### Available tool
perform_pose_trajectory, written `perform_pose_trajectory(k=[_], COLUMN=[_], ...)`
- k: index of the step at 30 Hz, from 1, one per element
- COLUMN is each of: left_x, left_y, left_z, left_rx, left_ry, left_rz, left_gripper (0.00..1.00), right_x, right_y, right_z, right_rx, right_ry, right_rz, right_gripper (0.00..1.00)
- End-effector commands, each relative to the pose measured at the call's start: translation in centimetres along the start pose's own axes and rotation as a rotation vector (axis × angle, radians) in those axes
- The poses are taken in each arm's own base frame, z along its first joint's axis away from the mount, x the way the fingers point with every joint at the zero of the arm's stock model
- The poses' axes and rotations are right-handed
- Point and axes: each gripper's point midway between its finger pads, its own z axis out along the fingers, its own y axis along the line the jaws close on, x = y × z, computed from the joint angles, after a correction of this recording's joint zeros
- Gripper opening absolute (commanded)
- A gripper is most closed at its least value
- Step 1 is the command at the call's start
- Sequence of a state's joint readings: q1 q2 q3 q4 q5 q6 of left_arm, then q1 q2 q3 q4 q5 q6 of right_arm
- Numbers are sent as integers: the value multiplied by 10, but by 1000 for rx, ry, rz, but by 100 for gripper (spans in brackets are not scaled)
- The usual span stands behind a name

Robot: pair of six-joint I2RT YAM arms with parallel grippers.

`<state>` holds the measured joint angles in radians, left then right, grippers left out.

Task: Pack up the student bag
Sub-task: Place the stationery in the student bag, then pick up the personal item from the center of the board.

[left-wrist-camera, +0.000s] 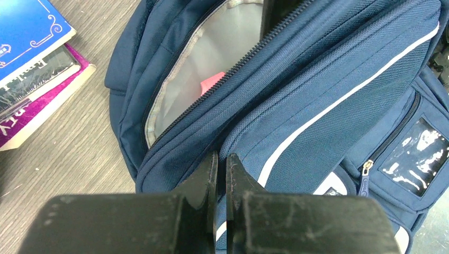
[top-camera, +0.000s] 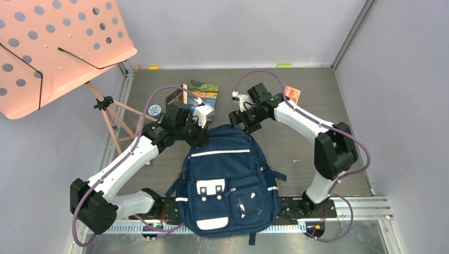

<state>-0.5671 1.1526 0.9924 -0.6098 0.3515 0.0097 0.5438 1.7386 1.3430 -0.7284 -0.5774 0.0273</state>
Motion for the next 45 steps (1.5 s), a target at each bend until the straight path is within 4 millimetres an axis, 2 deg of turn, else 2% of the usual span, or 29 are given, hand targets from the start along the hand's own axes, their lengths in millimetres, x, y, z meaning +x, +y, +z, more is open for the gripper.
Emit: perform_pose_trajectory(k=[1, 5, 8, 11, 13, 14, 17, 19, 21, 25, 26, 30, 34, 41, 42, 45], left_x=[-24, -20, -12, -7, -6, -5, -7, -8, -10, -20, -25, -44, -50, -40, -39, -30], left_y=[8, 11, 20, 30, 37, 39, 43, 45, 51, 63, 65, 76, 115, 214, 226, 260], left_z=[-5, -1, 5, 8, 10, 11, 18, 22, 22, 12, 8, -6, -25, -63, -66, -70], left_rx=[-36, -44, -83, -126, -164, -169, -193, -203, -232, -309, -322, -384, -538, -840, -868, -949], left_ry=[-86, -65, -10, 30, 51, 60, 71, 81, 98, 82, 64, 21, 29, 41, 36, 57], left_rz=[34, 26, 4, -11, -26, -29, -91, -118, -141, -145, -140, -127, -173, -352, -371, -414], left_gripper=[0, 0, 0, 0, 0, 0, 0, 1, 13, 55, 62, 77, 83, 85, 96, 99], right_x=[-54, -73, -81, -81, -81, -80, -71, -62, -50, -30, -23, -1, 11, 16, 17, 21], right_y=[11, -5, -20, -32, -29, -21, -3, 0, 2, 2, 0, -5, -11, -8, -6, -6], right_z=[-39, -56, -73, -82, -87, -87, -82, -77, -74, -67, -62, -48, -40, -39, -40, -37], right_rx=[81, 165, 230, 280, 267, 227, 131, 113, 106, 103, 103, 107, 119, 95, 88, 76], right_ry=[-277, -401, -471, -506, -524, -528, -500, -478, -455, -424, -406, -360, -342, -393, -399, -400], right_rz=[27, 97, 159, 196, 185, 159, 98, 73, 57, 58, 64, 67, 75, 62, 60, 59], right_gripper=[93, 95, 95, 95, 96, 96, 96, 96, 96, 96, 96, 96, 94, 93, 93, 94])
